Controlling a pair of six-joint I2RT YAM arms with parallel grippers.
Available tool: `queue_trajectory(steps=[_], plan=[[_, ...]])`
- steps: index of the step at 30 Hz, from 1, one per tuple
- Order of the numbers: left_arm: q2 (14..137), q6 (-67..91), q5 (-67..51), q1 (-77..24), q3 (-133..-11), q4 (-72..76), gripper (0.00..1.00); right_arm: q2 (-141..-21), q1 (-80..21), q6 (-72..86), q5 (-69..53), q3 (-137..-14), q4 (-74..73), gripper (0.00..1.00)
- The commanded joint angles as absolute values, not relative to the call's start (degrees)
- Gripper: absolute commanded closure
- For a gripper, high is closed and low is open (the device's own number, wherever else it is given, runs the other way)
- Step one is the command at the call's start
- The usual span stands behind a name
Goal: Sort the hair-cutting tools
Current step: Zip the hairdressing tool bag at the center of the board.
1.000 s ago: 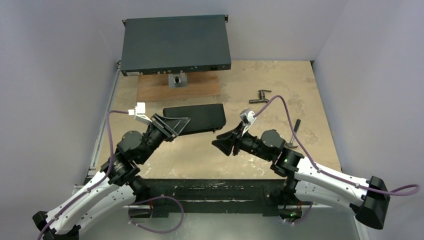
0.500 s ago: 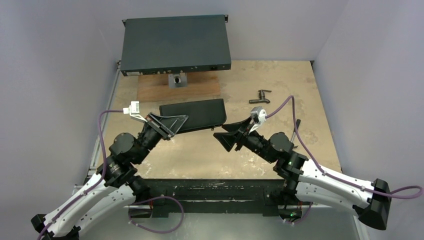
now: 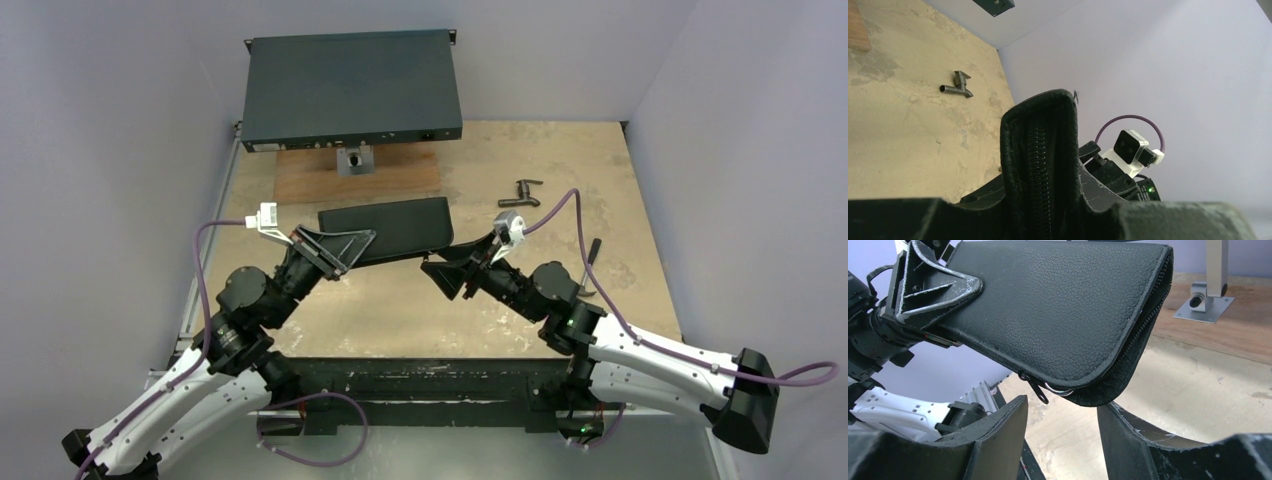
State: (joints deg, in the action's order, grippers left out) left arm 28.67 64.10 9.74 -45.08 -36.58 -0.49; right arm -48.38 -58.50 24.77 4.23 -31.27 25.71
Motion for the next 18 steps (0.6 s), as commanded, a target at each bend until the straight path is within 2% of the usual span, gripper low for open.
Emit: queue_trajectory(steps=[1,8,18], plan=[[27.9,65.5,9.2,-45.2,-38.9,5.2,1.0,-49.0,-58.9,24.4,2.1,-34.2,31.6,0.48],[28.0,65.5,9.4,-45.2,-38.7,5.1,1.0,-50.4,-58.9,25.4,0.2,-34.3,34.7,0.58],[28.6,65.5,9.7,-45.2,-37.8,5.1,1.0,-50.5,-58.9,29.4,0.2,-33.6,41.2,0.58]])
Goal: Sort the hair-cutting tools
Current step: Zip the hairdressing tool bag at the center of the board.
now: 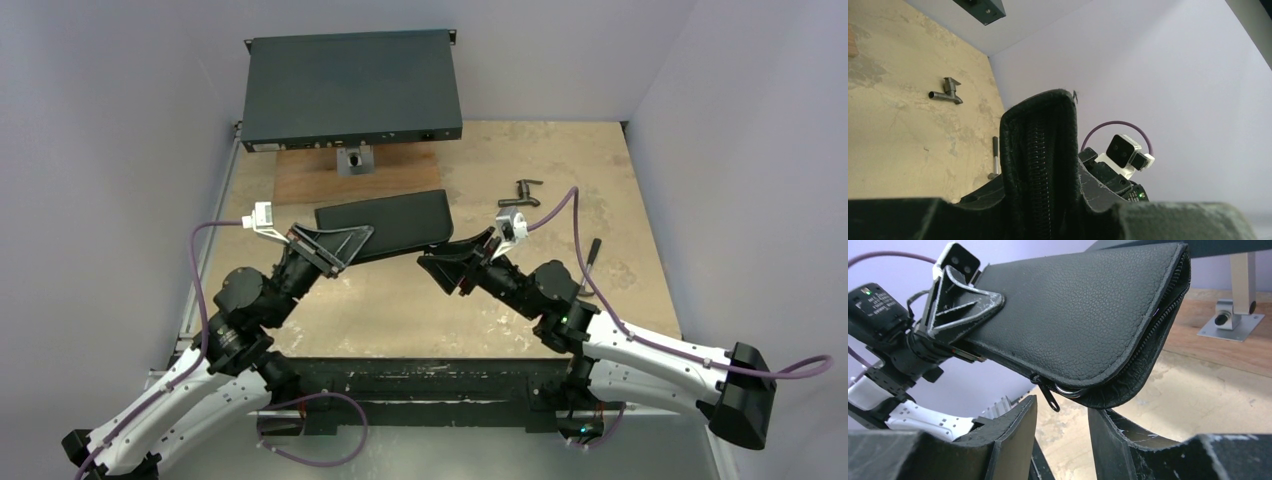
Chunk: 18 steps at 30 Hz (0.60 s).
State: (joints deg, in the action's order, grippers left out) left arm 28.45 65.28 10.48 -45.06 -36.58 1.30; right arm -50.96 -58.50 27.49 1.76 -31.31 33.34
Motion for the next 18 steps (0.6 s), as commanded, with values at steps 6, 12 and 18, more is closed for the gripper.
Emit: queue_trajectory(steps=[6,12,18], plan=[[26.3,64.4,11.4,-45.2,-37.8,4.6,1.0,-47.3,-58.9,30.4,-4.4,-30.8,42.2,0.44],[22.1,60.5,15.0,-45.1,-38.2,1.3,1.0,-41.4,-56.3,31.6,-10.0,-33.4,30.0,0.04],[17.5,55.9,13.8,-45.1,-38.3,0.1,1.0,-45.1,-42.0,51.0,-27.4,-31.4,41.1,0.01]])
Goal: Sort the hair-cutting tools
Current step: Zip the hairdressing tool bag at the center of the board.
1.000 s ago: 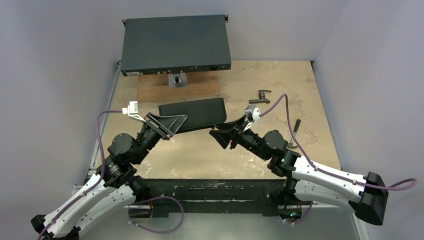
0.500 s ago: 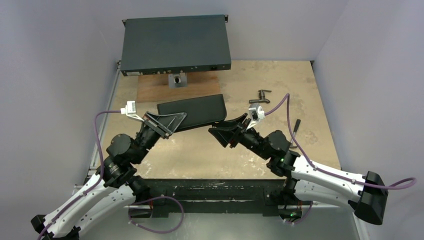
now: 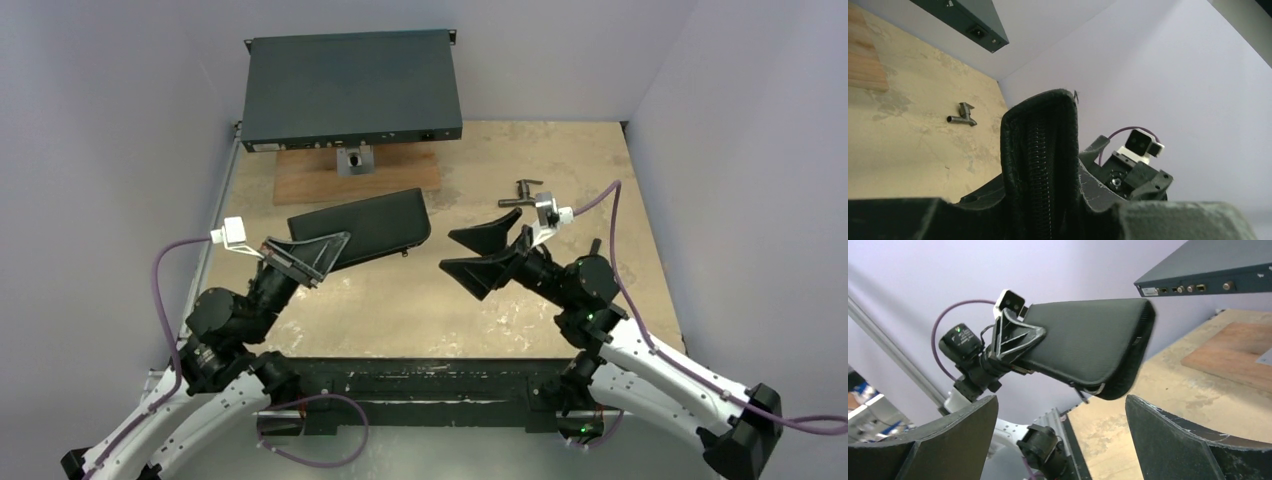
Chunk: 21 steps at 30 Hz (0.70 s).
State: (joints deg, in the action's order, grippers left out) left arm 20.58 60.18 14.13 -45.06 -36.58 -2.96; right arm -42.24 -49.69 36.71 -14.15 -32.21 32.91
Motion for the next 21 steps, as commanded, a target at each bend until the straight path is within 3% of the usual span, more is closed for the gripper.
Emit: queue_trajectory(steps=[1,9,21], plan=[[16.5,55.6,13.2,-45.1,-38.2,0.1,1.0,-46.5,-40.2,54.2,-30.2,-30.9,44.8,0.01],[13.1,56.3,5.7,-45.0,-36.4,1.0,1.0,-56.3,-37.5,65.7,-38.9,-32.5,62.5,0.01],[17.4,59.2,0.3,-45.0,-34.1,8.0,1.0,-62.9,-38.5,65.4,-43.0,-39.8,58.2,0.01]])
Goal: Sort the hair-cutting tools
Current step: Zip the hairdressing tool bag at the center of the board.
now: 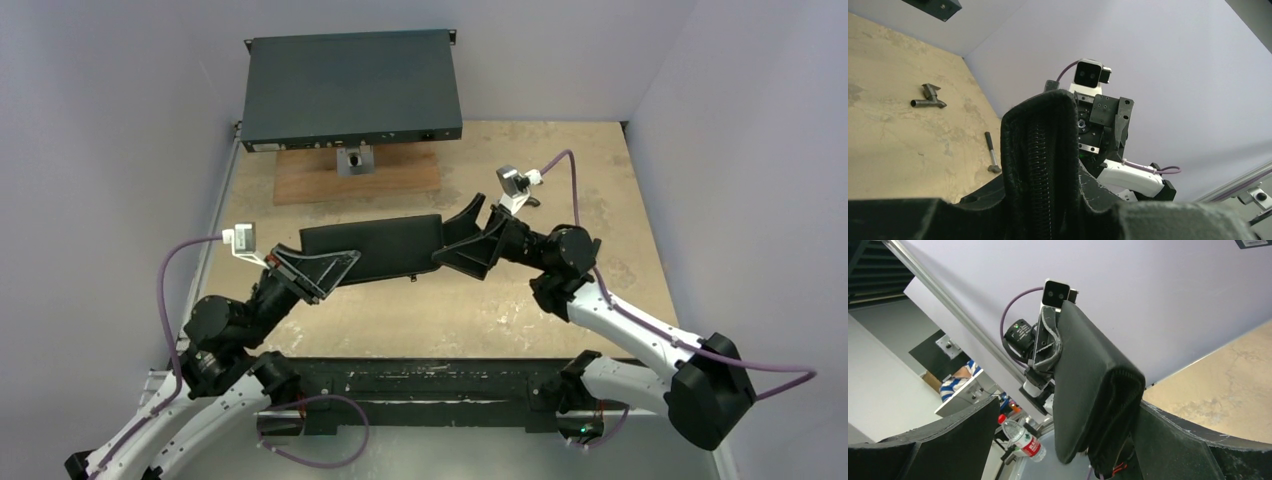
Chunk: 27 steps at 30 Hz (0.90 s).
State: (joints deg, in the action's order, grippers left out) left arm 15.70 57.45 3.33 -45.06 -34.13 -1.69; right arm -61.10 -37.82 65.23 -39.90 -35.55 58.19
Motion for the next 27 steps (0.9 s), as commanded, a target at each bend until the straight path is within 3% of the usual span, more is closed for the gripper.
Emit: queue_trajectory(steps=[1,4,8,20,24,27], plan=[[18.0,59.4,-0.4,-45.0,-33.9,9.0,1.0,-63.3,-38.7,65.0,-43.0,-39.9,57.5,0.02],[19.4,60.0,-1.7,-45.1,-33.6,10.4,1.0,-63.7,-39.2,64.2,-43.4,-40.5,55.7,0.1],[20.3,60.6,-1.5,-45.0,-32.5,11.0,1.0,-62.7,-39.3,63.0,-43.8,-40.4,52.9,0.29],[24.1,66.2,-1.9,-45.0,-24.1,19.2,0.98,-59.4,-39.2,64.7,-43.6,-35.2,52.0,0.99],[28.8,67.4,-7.6,-45.1,-21.7,29.5,0.45,-57.9,-39.2,64.2,-42.3,-33.6,52.5,1.0],[32.7,68.6,-11.2,-45.2,-21.0,35.4,0.26,-57.2,-39.2,63.7,-40.8,-32.8,52.5,1.0]])
